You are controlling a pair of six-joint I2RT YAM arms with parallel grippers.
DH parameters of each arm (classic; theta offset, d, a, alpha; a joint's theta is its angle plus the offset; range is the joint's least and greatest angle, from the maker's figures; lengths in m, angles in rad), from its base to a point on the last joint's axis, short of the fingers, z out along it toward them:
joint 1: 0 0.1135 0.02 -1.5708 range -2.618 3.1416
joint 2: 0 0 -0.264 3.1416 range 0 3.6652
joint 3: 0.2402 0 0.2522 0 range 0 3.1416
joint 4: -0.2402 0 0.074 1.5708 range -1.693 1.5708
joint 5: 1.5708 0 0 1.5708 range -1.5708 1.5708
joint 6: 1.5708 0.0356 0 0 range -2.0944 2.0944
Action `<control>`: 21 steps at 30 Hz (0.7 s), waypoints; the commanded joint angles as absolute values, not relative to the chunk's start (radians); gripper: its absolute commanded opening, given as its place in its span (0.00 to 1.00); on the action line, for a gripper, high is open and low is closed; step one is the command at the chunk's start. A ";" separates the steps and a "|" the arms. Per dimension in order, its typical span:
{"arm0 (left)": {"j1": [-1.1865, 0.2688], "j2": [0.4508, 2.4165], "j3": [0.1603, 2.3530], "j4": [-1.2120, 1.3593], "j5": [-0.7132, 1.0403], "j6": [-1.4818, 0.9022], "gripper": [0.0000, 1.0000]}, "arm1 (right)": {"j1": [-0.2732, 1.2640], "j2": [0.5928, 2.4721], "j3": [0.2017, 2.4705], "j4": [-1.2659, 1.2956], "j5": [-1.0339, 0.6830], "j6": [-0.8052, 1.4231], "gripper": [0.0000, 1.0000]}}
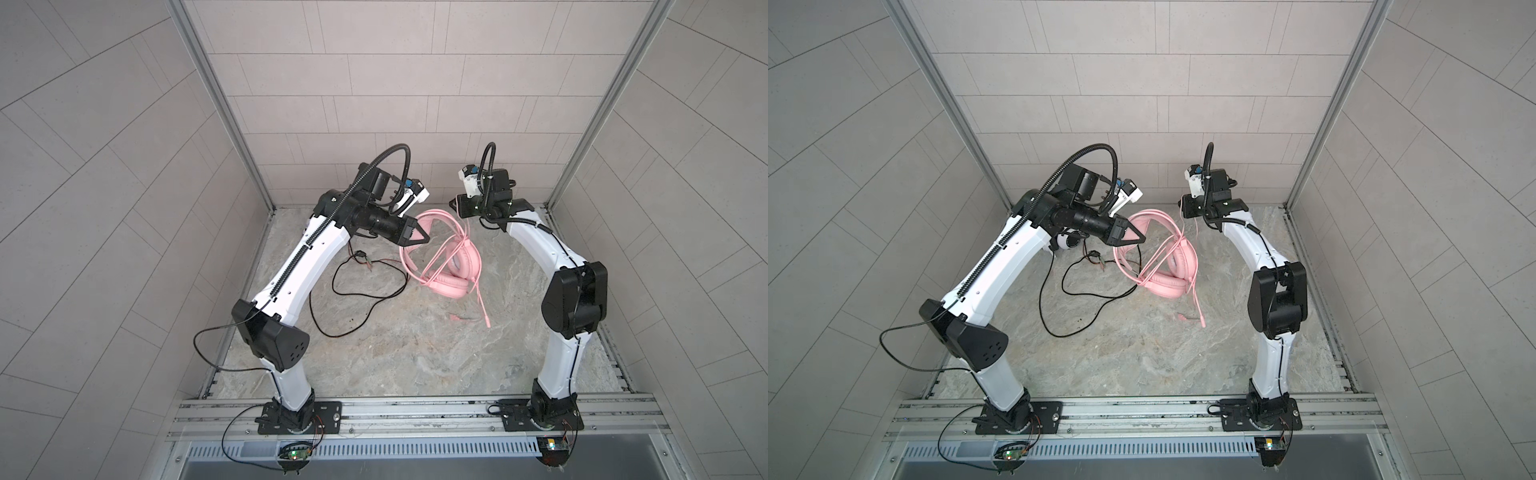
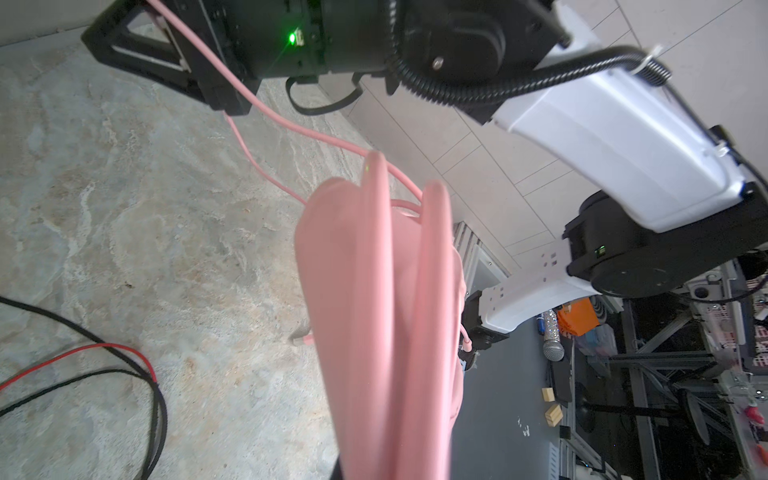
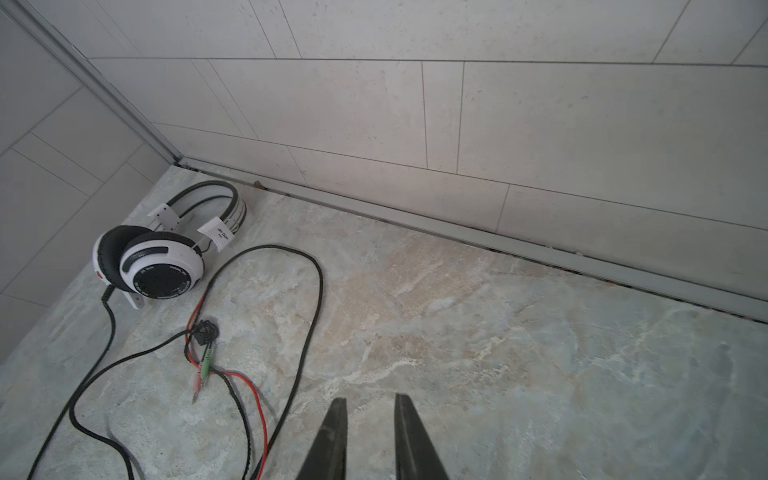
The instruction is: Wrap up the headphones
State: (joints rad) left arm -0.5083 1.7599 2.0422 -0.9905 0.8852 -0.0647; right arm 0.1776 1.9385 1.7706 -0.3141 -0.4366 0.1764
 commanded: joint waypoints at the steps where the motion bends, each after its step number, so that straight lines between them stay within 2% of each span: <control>1: -0.508 1.720 2.077 -0.845 1.007 -0.154 0.00 | 0.177 1.965 1.732 -0.180 -0.543 0.268 0.22; 6: -0.498 1.699 2.048 -0.703 1.005 -0.247 0.00 | 0.176 1.956 1.606 -0.011 -0.623 0.367 0.23; 12: -0.474 1.656 1.931 -0.317 1.023 -0.512 0.00 | 0.187 1.961 1.434 0.234 -0.678 0.528 0.23; 18: -0.463 1.669 1.943 -0.255 0.995 -0.561 0.00 | 0.218 1.961 1.319 0.349 -0.668 0.583 0.12; 21: -0.451 1.662 1.924 -0.203 0.964 -0.594 0.00 | 0.223 1.959 1.262 0.418 -0.676 0.623 0.11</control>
State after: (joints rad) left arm -0.4610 1.7107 1.9217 -0.3840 0.9489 -0.5259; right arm 0.2157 1.9526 1.2942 0.3054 -0.6575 0.5617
